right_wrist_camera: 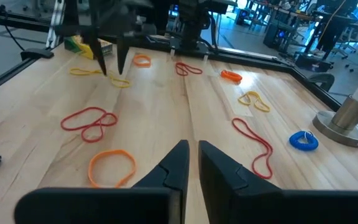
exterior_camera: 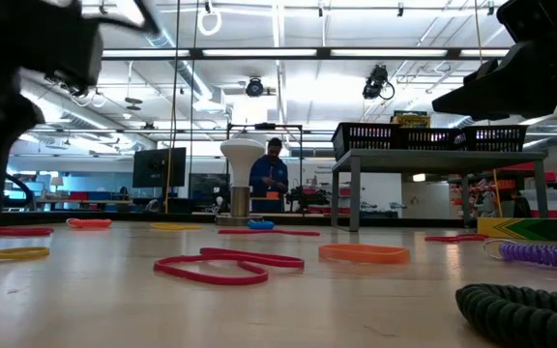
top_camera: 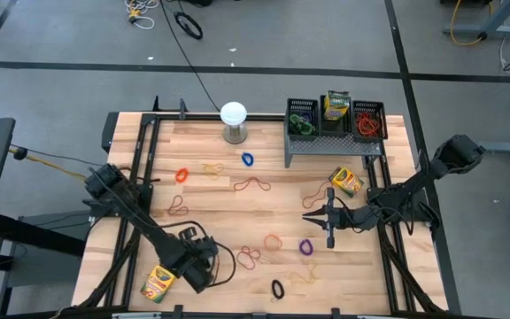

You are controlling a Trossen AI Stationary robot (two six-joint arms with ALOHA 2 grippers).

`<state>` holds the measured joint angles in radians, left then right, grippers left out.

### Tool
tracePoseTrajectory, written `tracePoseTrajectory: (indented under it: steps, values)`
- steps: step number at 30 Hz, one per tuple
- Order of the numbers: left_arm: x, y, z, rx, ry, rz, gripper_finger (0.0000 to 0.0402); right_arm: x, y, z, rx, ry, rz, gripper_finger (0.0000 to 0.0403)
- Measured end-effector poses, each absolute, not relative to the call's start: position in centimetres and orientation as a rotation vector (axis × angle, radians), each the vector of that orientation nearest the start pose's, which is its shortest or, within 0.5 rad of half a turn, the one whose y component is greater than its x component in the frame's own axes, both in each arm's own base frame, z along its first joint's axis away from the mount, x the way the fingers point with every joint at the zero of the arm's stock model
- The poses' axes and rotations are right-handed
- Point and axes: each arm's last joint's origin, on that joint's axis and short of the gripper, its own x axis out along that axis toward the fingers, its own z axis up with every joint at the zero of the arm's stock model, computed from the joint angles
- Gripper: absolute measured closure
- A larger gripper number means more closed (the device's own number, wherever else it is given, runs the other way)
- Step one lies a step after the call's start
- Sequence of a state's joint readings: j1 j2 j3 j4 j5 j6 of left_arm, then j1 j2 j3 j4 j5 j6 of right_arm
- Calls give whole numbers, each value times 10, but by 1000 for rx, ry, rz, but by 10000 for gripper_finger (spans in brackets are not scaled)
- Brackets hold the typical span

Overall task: Pick & Place Office Desk Supplies
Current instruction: Put the yellow rubberband into the right black basket on the shelf

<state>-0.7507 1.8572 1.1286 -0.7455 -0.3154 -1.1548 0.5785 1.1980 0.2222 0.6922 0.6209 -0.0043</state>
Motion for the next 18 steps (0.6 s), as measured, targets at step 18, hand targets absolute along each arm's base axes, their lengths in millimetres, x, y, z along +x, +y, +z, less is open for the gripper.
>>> tracePoseTrajectory:
  steps: [18]
  values:
    - [235,-203,146,-93,1352,495,396,175,94,154,-165,235,-41,358]
